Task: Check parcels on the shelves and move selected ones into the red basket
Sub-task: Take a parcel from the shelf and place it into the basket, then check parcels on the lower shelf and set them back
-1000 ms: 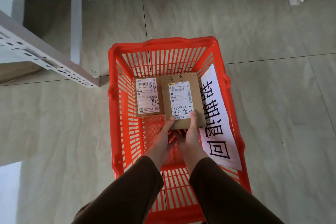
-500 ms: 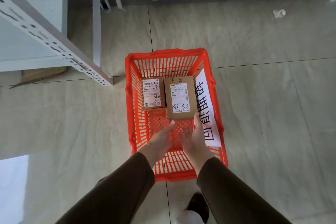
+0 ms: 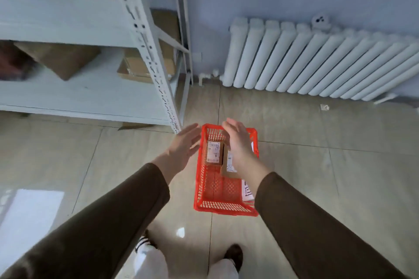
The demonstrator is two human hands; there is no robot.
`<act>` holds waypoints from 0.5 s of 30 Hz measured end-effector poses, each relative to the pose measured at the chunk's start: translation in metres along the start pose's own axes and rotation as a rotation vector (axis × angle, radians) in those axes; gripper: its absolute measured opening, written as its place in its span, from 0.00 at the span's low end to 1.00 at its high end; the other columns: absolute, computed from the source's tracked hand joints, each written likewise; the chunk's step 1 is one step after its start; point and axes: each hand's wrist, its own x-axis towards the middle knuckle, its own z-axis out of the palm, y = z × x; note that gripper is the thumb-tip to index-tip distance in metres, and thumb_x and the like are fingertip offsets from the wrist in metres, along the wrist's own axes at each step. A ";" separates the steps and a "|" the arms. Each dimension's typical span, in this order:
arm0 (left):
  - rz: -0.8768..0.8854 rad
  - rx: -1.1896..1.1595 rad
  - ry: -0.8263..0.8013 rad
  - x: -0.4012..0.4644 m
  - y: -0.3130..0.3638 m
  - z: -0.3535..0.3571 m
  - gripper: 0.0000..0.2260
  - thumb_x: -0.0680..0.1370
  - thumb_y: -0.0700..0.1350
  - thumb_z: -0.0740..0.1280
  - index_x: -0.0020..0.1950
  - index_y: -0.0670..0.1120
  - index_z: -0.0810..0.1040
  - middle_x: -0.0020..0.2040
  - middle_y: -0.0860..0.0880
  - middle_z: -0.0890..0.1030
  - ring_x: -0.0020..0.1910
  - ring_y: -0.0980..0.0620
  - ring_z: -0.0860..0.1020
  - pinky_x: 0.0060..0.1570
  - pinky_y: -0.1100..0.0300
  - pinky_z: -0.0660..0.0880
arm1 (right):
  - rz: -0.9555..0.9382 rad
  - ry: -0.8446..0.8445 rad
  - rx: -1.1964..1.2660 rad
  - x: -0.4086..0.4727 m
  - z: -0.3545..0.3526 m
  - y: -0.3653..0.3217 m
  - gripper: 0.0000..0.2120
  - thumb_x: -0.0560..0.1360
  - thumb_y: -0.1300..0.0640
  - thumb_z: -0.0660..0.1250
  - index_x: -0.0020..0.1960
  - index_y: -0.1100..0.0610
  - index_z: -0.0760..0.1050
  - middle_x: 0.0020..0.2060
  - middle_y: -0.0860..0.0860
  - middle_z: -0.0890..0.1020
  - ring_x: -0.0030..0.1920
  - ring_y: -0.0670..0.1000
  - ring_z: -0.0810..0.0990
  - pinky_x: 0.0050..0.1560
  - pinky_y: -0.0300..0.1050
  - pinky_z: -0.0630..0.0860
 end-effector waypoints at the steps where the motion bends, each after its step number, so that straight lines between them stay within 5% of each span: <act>1: 0.049 0.000 0.015 -0.023 0.025 -0.008 0.18 0.85 0.44 0.66 0.74 0.44 0.74 0.62 0.48 0.81 0.64 0.50 0.78 0.63 0.54 0.73 | -0.037 -0.018 -0.034 -0.020 0.010 -0.028 0.16 0.81 0.53 0.69 0.68 0.54 0.78 0.61 0.52 0.83 0.54 0.48 0.83 0.46 0.41 0.75; 3: 0.146 0.019 0.018 -0.068 0.069 -0.024 0.21 0.85 0.44 0.66 0.78 0.44 0.71 0.70 0.46 0.79 0.71 0.47 0.75 0.74 0.49 0.70 | -0.132 -0.074 -0.083 -0.052 0.031 -0.073 0.15 0.82 0.56 0.68 0.67 0.57 0.78 0.62 0.54 0.83 0.59 0.53 0.83 0.55 0.43 0.77; 6: 0.236 -0.025 0.033 -0.131 0.125 -0.061 0.15 0.85 0.44 0.65 0.72 0.46 0.76 0.66 0.48 0.82 0.69 0.47 0.78 0.74 0.48 0.71 | -0.221 -0.146 -0.099 -0.105 0.071 -0.124 0.11 0.82 0.55 0.68 0.63 0.55 0.80 0.61 0.52 0.84 0.61 0.52 0.82 0.64 0.50 0.76; 15: 0.487 -0.042 0.049 -0.275 0.233 -0.225 0.10 0.85 0.45 0.66 0.66 0.47 0.79 0.55 0.50 0.85 0.60 0.49 0.81 0.67 0.50 0.74 | -0.425 -0.222 -0.064 -0.239 0.230 -0.202 0.07 0.82 0.55 0.68 0.59 0.52 0.82 0.56 0.49 0.85 0.54 0.48 0.82 0.58 0.47 0.77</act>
